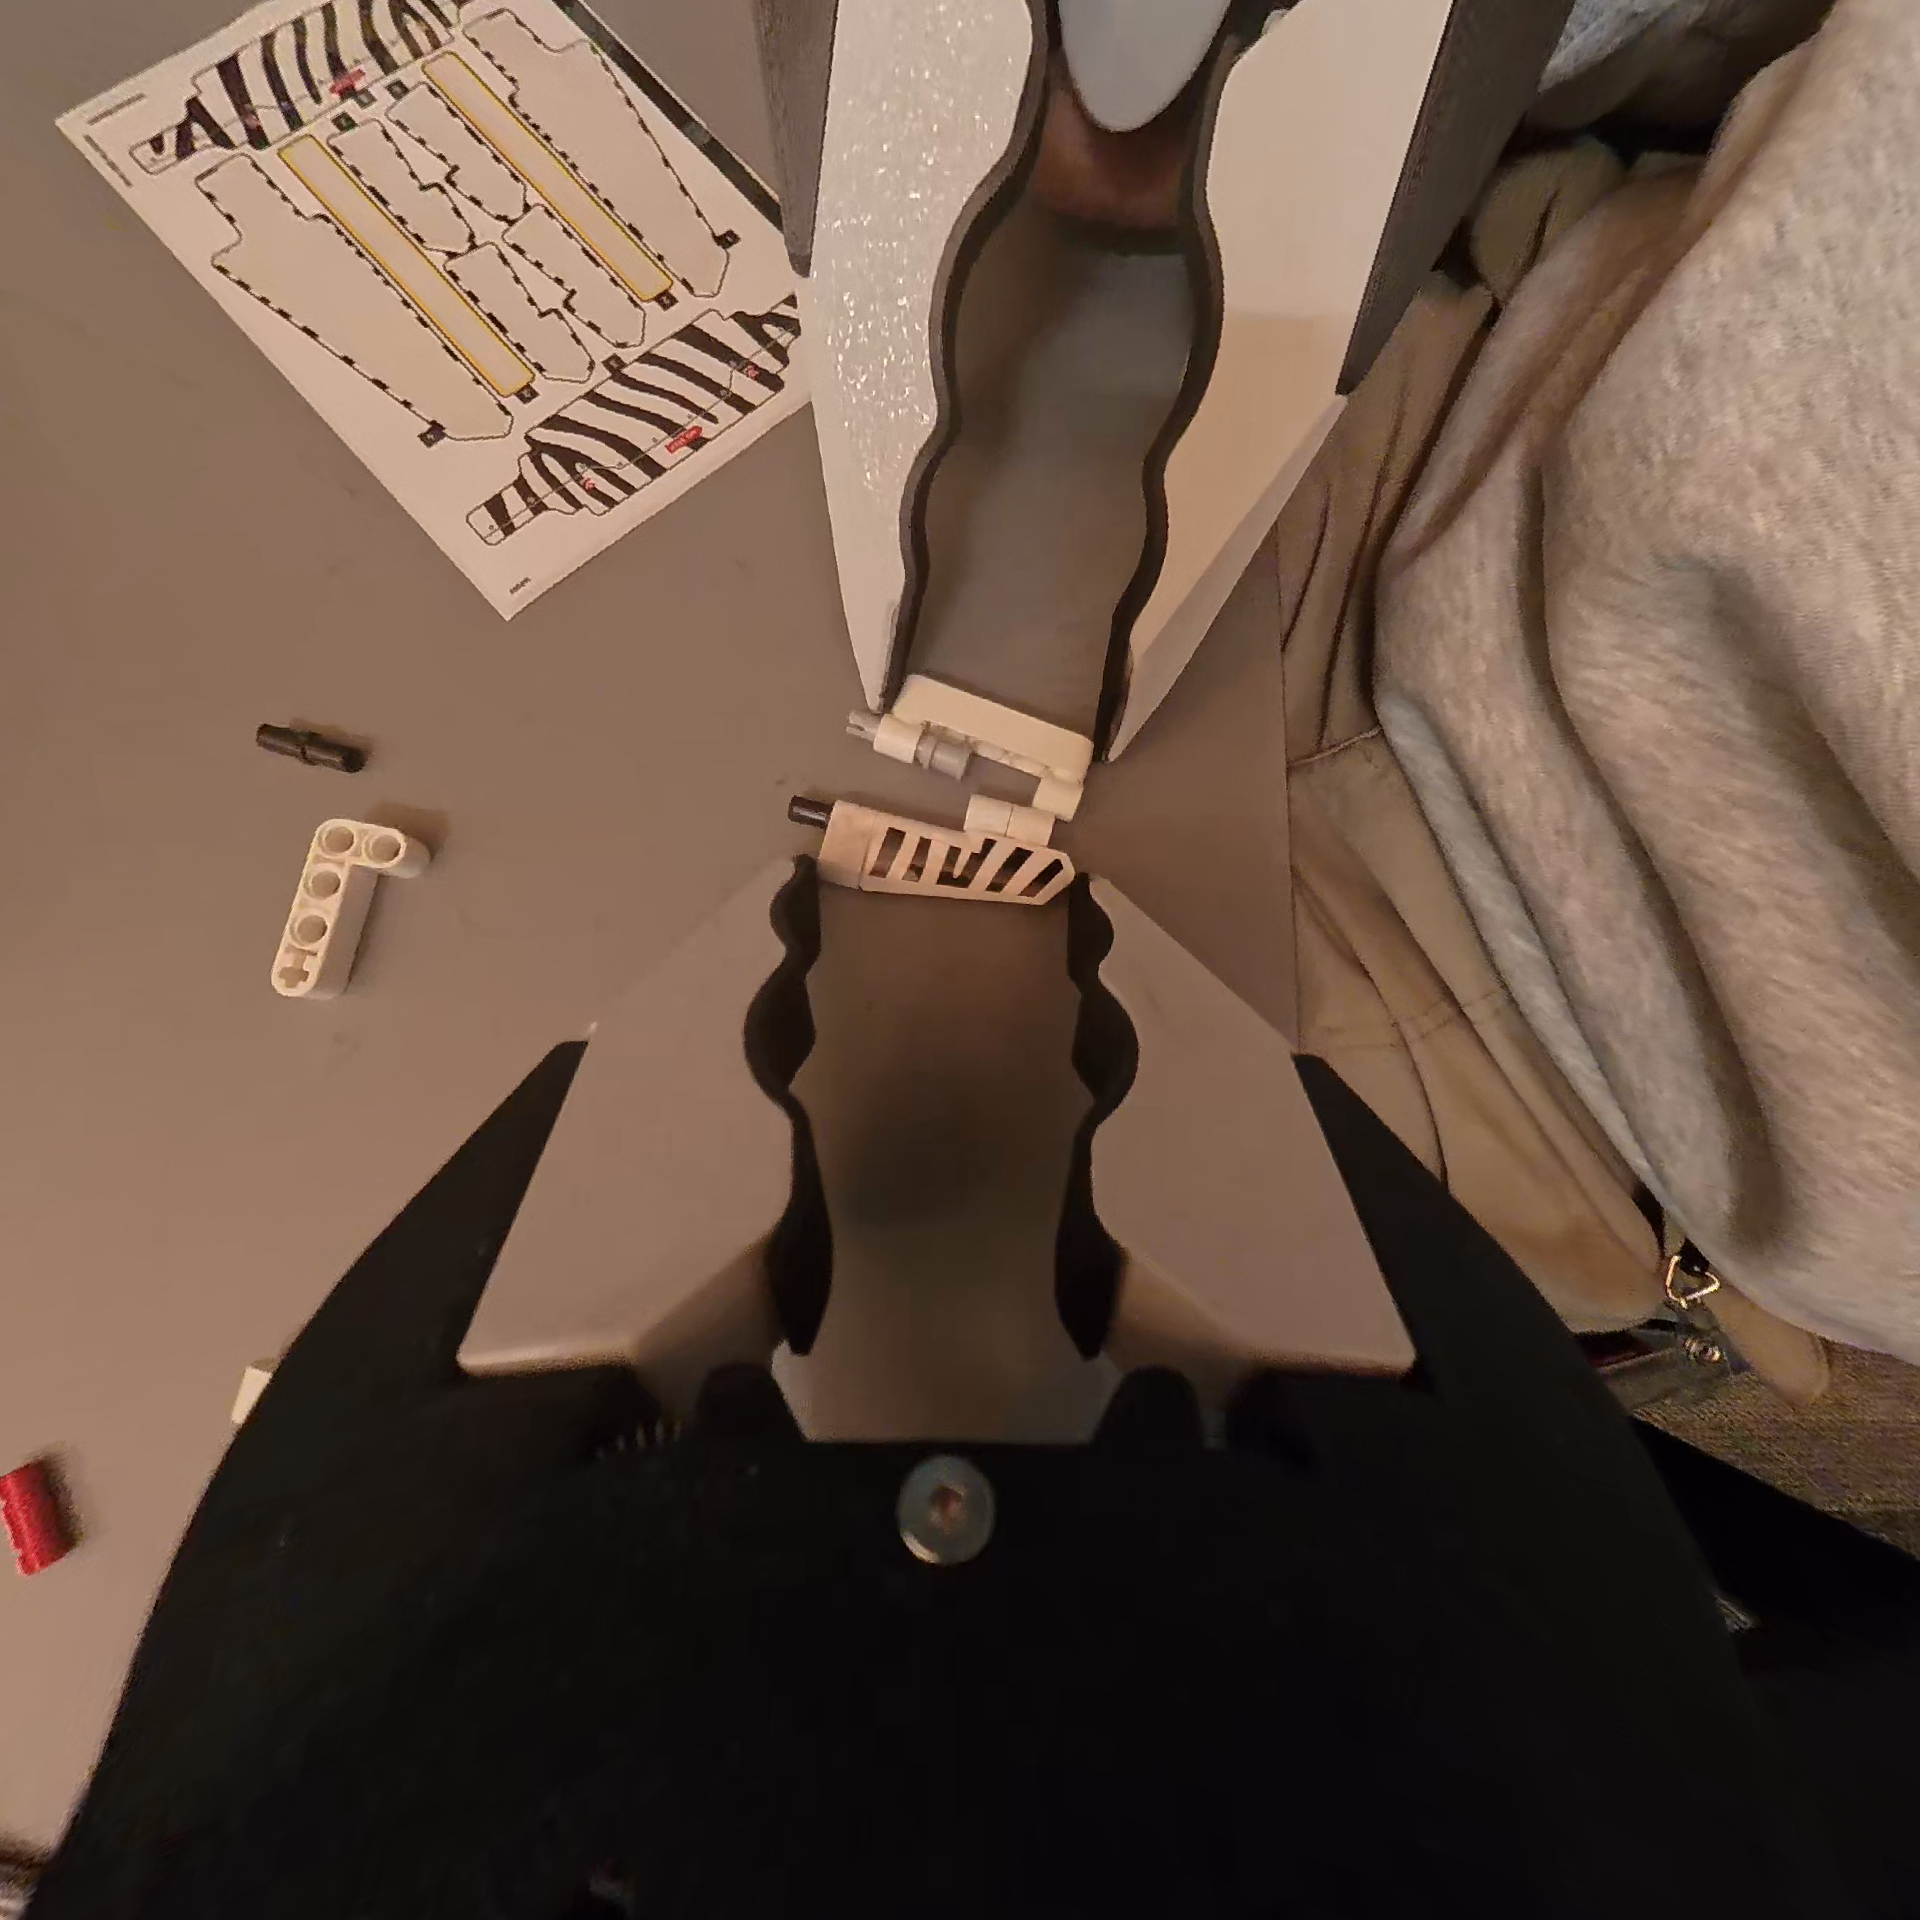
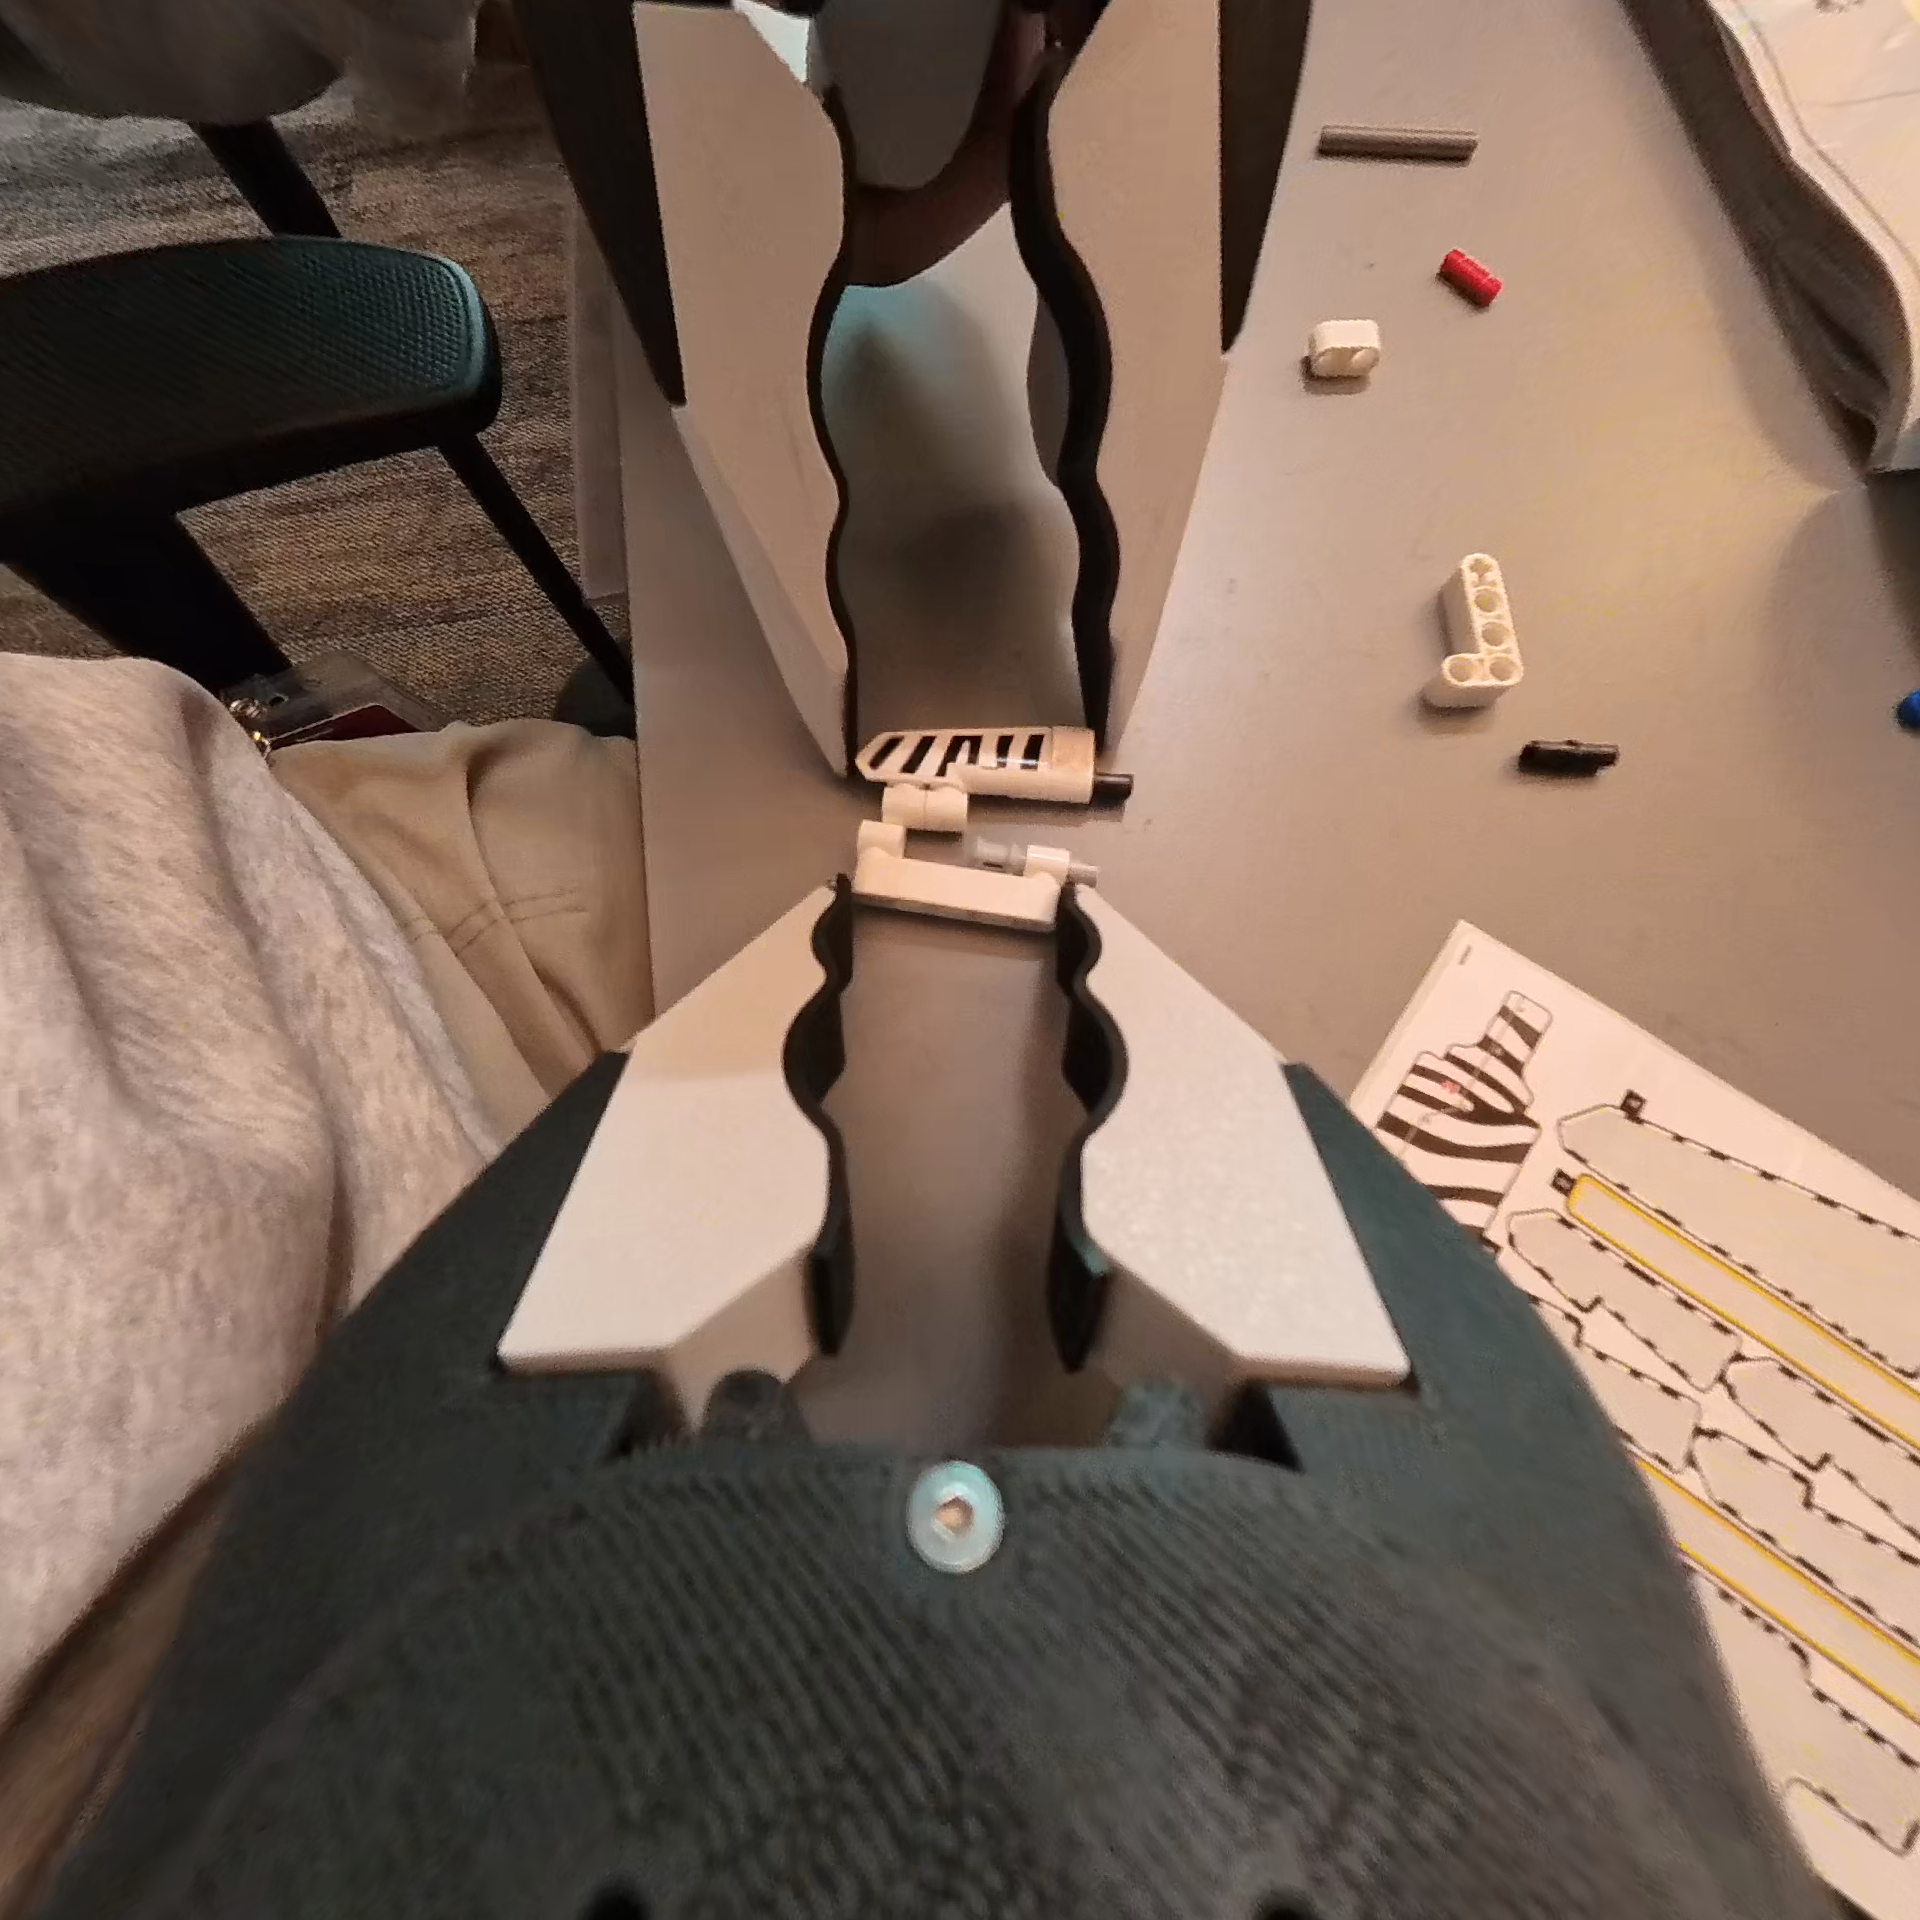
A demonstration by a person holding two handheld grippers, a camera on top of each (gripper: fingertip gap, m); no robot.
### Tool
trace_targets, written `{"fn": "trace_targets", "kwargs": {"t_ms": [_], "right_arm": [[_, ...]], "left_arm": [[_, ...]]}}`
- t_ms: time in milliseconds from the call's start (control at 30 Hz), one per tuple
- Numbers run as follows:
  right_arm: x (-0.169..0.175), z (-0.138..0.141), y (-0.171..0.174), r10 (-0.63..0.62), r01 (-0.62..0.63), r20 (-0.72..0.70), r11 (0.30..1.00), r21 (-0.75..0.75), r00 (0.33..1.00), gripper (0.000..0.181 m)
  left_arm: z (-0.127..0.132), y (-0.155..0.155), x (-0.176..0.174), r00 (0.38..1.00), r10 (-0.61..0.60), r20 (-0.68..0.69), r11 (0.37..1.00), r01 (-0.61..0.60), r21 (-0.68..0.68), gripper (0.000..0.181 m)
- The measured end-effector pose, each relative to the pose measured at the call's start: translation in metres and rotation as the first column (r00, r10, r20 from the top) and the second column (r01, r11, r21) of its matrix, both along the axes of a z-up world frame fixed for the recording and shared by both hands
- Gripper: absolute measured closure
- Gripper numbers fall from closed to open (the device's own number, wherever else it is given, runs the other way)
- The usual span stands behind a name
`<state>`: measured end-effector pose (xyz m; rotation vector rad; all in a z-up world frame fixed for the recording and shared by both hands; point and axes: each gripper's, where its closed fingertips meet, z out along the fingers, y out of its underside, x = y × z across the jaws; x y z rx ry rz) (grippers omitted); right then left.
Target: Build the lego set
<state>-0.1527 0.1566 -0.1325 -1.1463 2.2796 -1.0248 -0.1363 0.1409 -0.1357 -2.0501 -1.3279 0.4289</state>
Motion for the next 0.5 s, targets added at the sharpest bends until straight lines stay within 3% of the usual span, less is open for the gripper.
{"fn": "trace_targets", "kwargs": {"t_ms": [500], "right_arm": [[0.0016, -0.0007, 0.005, 0.046, -0.046, -0.009, 0.999, -0.008, 0.999, 0.142]], "left_arm": [[-0.0005, 0.0007, -0.0021, 0.997, 0.078, -0.015, 0.997, -0.078, -0.014, 0.133]]}}
